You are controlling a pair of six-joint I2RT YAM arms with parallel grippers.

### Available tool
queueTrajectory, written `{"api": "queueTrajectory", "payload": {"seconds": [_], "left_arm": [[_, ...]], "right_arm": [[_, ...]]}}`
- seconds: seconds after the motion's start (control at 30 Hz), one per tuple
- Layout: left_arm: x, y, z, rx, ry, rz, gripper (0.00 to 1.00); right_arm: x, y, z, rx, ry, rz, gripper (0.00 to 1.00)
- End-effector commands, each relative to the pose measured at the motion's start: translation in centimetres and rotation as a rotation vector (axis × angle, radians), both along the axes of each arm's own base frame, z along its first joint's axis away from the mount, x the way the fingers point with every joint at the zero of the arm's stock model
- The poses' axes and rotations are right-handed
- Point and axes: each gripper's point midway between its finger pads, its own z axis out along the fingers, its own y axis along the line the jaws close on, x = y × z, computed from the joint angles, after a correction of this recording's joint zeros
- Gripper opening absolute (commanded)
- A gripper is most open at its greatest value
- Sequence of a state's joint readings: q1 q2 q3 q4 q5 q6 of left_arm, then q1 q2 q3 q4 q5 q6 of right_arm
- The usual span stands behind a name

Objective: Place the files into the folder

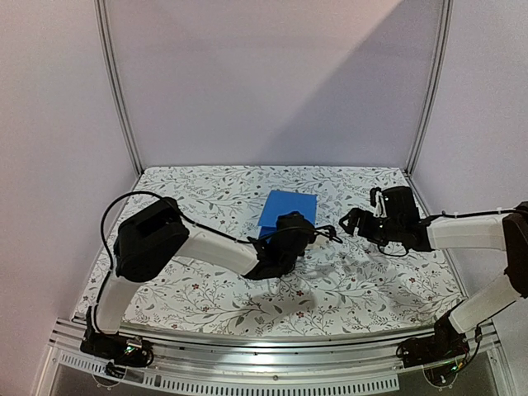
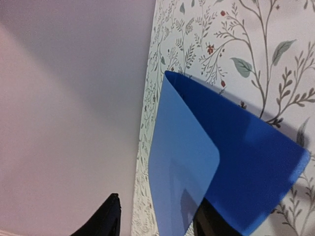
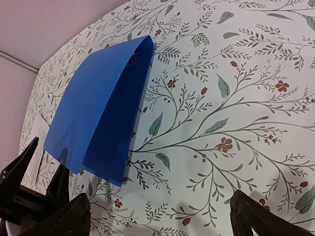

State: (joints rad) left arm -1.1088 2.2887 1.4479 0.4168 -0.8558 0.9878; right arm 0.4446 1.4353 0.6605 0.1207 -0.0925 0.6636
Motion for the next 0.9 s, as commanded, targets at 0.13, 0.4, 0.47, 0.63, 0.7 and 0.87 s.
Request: {"api": "queueTrajectory", "payload": {"seconds": [0.13,0.4,0.47,0.63,0.7,0.87], "left_arm": [[3.2,0.1,3.2,-0.064,-0.016,0.081,0.04],[1.7,0.2,8.1,-0.125,0.104,0.088,0.0],[0.9,0.4,9.0,-0.151,0.17,0.093,0.0],[-0.7,1.6,12.3,-0.263,0.266,0.121,0.0],[-1.2,2.0,13.2,-0.288,0.302,0.134,0.0],[-2.7,2.4,14.5,-0.326,0.415,0.141,0.0]], "right_arm": [[-0.6,-1.0,0.5,-0.028,-0.04,-0.005,0.97],[-0.7,-0.3,1.1,-0.011,-0.066,0.033,0.97],[-0.6,-0.1,1.4,-0.01,-0.081,0.05,0.97],[-0.6,1.1,1.6,0.006,-0.096,0.123,0.99],[-0.8,2.1,1.6,0.041,-0.092,0.167,0.99],[-0.7,2.9,0.9,0.023,-0.063,0.187,0.99]]}}
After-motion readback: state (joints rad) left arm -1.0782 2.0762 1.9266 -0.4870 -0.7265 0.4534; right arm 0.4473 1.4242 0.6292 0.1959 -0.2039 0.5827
